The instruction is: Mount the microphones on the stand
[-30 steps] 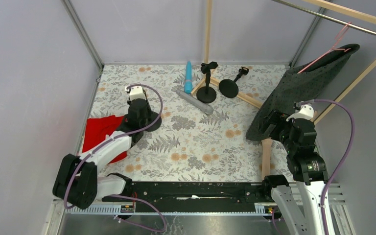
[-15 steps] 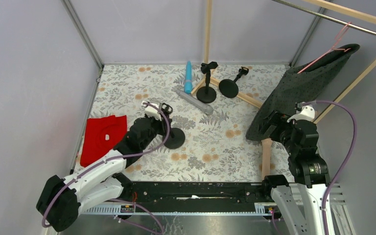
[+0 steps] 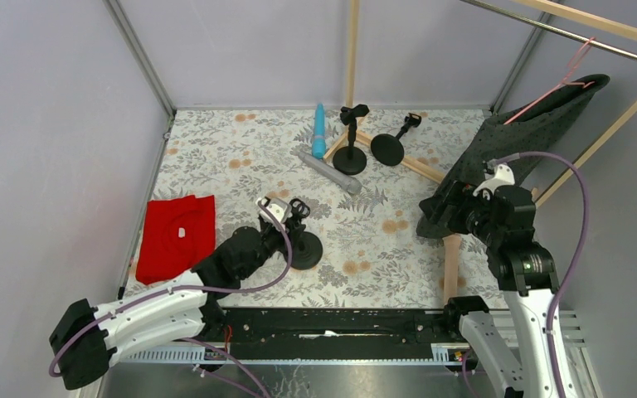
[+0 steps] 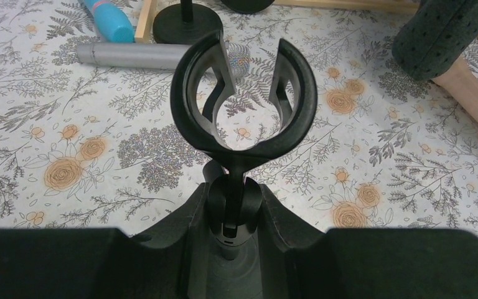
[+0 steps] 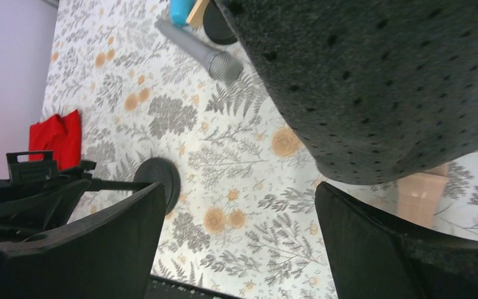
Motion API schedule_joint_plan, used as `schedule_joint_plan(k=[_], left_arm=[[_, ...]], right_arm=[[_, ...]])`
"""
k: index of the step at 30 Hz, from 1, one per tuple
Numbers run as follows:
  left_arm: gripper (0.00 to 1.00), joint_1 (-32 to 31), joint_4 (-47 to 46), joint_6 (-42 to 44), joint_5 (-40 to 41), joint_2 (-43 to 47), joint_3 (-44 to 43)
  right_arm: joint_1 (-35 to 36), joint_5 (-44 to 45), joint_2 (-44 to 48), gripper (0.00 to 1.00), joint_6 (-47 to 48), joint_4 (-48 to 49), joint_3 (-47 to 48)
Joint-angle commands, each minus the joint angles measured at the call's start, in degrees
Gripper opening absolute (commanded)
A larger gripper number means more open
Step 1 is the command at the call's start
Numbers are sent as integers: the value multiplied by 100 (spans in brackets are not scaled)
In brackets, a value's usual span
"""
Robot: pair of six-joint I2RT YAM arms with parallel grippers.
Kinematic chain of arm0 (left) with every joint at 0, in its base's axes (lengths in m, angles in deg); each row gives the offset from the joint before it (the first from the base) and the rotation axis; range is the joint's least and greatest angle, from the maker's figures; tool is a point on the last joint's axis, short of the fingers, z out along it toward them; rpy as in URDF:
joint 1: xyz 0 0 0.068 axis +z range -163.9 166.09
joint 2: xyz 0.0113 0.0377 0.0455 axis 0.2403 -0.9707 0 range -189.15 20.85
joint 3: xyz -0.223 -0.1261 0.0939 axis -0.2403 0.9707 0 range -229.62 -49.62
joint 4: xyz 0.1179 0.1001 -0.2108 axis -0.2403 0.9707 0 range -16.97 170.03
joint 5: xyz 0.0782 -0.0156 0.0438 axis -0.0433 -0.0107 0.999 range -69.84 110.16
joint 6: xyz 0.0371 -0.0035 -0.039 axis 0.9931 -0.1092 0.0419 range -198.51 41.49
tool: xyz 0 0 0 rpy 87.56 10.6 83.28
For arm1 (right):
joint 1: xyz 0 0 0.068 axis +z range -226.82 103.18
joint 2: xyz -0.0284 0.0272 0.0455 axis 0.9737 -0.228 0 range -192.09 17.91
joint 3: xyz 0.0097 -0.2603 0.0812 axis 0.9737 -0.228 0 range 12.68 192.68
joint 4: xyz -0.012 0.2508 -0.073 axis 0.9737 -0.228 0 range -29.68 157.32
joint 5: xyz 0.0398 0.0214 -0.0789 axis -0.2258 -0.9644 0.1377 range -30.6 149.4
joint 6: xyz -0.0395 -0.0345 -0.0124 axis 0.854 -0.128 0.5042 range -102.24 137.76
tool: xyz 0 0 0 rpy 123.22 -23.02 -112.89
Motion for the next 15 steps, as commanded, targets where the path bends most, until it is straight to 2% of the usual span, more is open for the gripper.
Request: schedule_joint_plan(k=[1,5,12,15], left_arm=[[0,-55,-399,8,326,154,145],[0,-57,-413,-12,330,249,199],[0,-71,-378,-30,320,303,235],[0,-65,-379,-32,378,385,277]], right_arm=[[-12,-620,-384,94,-179,98,115],[413,-542,-676,92,-386,338,7],[3251,1895,-1617,91,-1005,667,34],[3741,2374,-2113,90,-1226,767,94]])
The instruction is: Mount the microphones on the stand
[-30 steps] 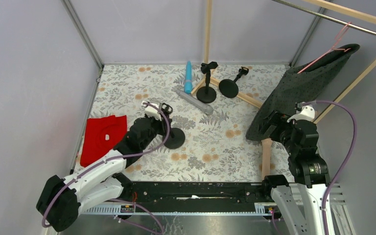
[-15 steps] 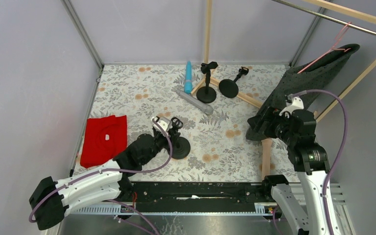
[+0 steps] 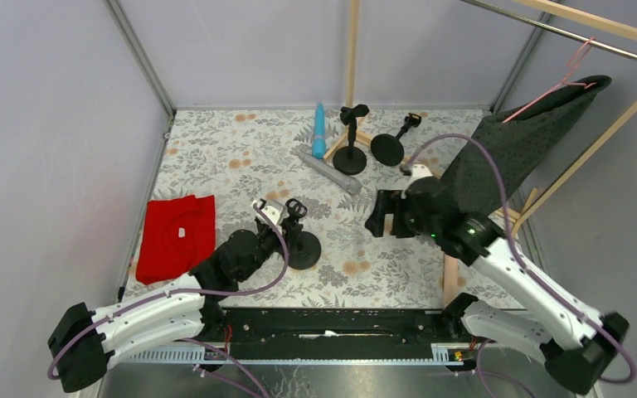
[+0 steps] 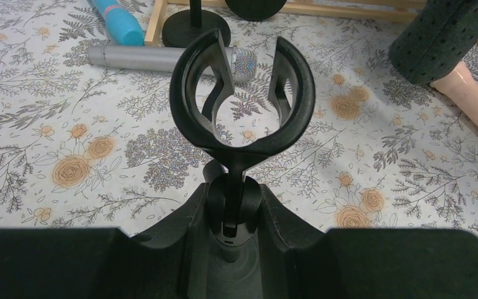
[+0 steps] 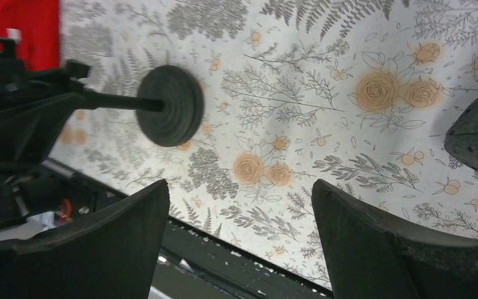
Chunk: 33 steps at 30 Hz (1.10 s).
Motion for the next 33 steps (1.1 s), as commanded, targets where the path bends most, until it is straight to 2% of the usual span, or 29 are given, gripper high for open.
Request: schedule_joint_plan(k=[1,6,10,13,16,21,27,33], left_arm=[[0,-20,-246,-30,200,170,84],[0,-24,-246,-41,172,121,64],[0,-18,-246,-49,164,88,46],[0,-25,-247,-56,177,109,54],[0,-23,-238,-57,206,127,63],[0,-23,-240,-50,227,123,55],[0,-22,-250,-50,228,114,55],[0,-26,-263,-50,212,102,62]], right_arm=[[579,1344,-605,90,-521,283,103],[647,2490,-776,90,-1495,-328,-109],[641,3504,-532,97,-2671,-1140,-436],[587,3973,-288,99,-3150,-1460,-724],[94,3805,-219,100,-2969,-1335,-1008],[-1609,2756,-76,100,-2102,-392,-1418],[-2270,2817,-558,100,-1509,-284,-1266],[-3048,2218,-942,100,-1049,6,-1455]])
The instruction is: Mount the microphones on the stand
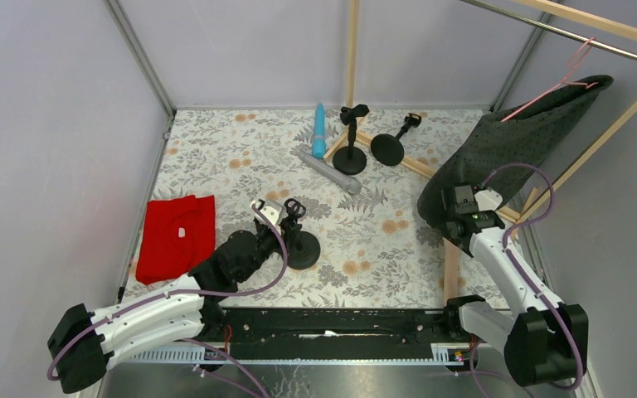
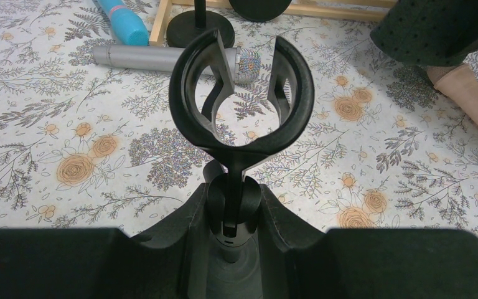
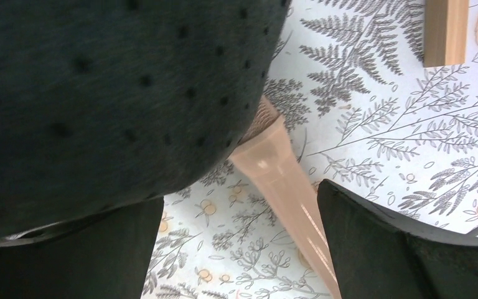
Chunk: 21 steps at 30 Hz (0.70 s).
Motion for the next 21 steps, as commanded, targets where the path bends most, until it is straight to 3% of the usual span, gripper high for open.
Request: schedule_joint_plan(k=[1,17,21], left_arm=[[0,-16,-272,-43,116,9,18],[0,-18,-290,-26,93,7,18],[0,-15,-290,-26,82,11,7]], right_arm=[[-470,-455,-219,100,424,287,-6],[-615,-1533,-910,100,419,892,-424],[-616,-1666,-932,95,439,981,-556]])
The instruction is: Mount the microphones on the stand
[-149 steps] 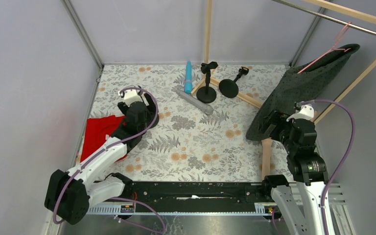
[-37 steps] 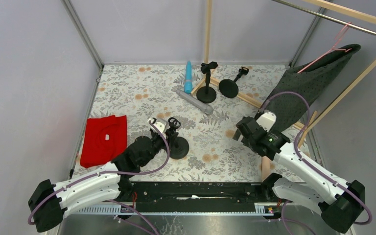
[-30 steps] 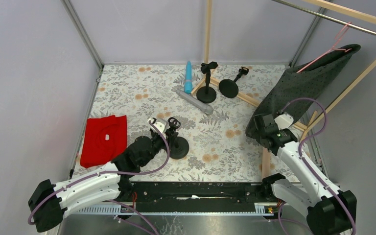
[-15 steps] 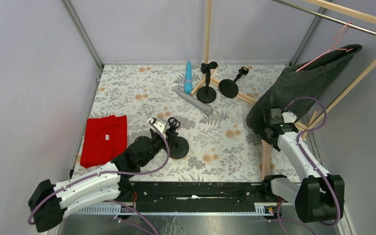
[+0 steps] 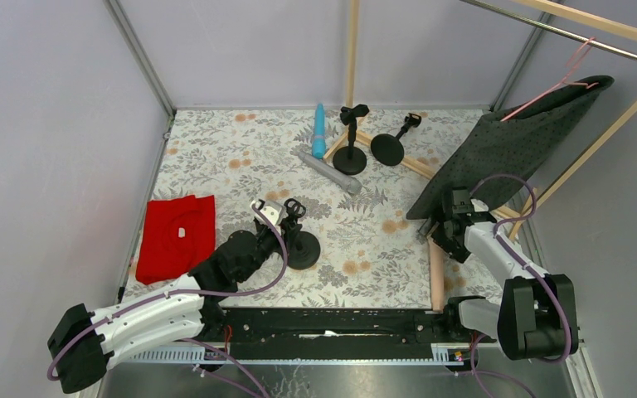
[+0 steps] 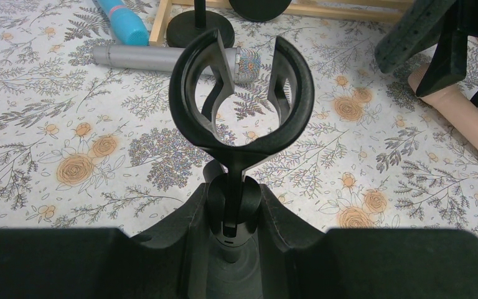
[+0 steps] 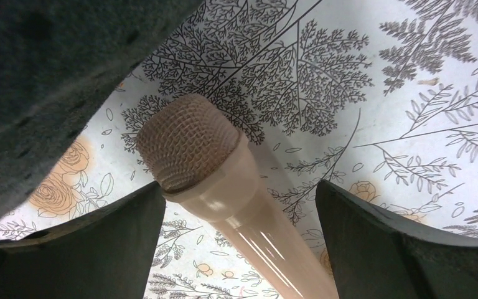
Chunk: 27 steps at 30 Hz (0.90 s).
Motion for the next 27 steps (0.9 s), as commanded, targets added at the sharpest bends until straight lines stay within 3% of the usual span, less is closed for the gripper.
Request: schedule_joint_plan(k=[1,8,12,16,18,22,27], left_arm=[[0,-12,-282,-28,87,17,9],[0,-11,-264,-28,86,49,8],[0,-12,-264,-28,55,49,2],[0,-20,-273,-23,15,30,0],[0,-18,-281,-28,3,13,0],[0,-12,-298,-19,-24,-12,-1],[0,-18,-300,-10,-29,-9,9]], right_arm=[[-24,-298,-57,93,37,227,-115],[-18,-811,-143,70,120,479,-357],[10,-1198,18,52,110,601,-546],[158,-1211,329,46,-143,622,-741],[335,-1179,479,46,-302,673,-797],[756,-862,347,72,-386,517,-621],[968,-759,21,75,-349,478,-518]])
